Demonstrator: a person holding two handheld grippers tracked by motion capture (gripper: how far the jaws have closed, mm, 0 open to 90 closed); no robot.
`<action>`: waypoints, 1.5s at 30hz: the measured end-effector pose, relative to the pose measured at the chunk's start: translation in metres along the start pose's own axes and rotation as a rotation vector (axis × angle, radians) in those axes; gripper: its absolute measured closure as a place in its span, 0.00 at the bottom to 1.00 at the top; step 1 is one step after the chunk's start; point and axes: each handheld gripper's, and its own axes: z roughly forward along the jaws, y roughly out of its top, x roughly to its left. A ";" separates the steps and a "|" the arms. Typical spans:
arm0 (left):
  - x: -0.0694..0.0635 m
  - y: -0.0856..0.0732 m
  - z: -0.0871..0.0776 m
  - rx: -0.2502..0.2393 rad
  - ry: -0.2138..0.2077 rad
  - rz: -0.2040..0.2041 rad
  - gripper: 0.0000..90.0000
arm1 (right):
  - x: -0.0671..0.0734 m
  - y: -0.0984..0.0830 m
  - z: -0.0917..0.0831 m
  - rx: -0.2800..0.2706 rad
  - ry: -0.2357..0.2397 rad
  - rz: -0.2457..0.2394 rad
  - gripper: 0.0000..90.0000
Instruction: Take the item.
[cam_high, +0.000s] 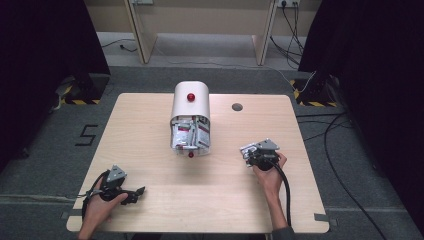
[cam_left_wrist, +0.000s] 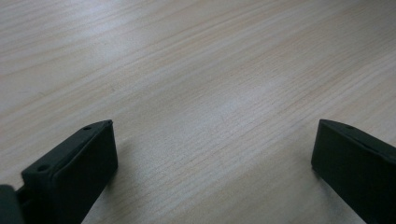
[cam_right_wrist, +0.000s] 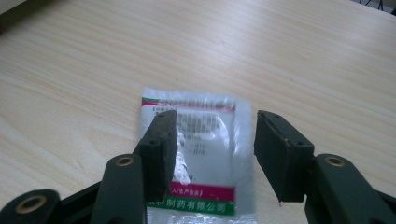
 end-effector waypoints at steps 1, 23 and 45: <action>0.000 0.000 0.000 0.000 0.000 0.000 0.00 | 0.000 0.000 0.000 -0.002 0.003 0.004 0.54; 0.000 0.000 0.000 0.000 0.000 0.000 0.00 | 0.002 0.009 -0.016 -0.060 0.102 0.071 0.44; 0.000 0.000 0.000 0.000 0.000 0.000 0.00 | 0.007 0.011 -0.031 -0.081 0.140 0.088 0.30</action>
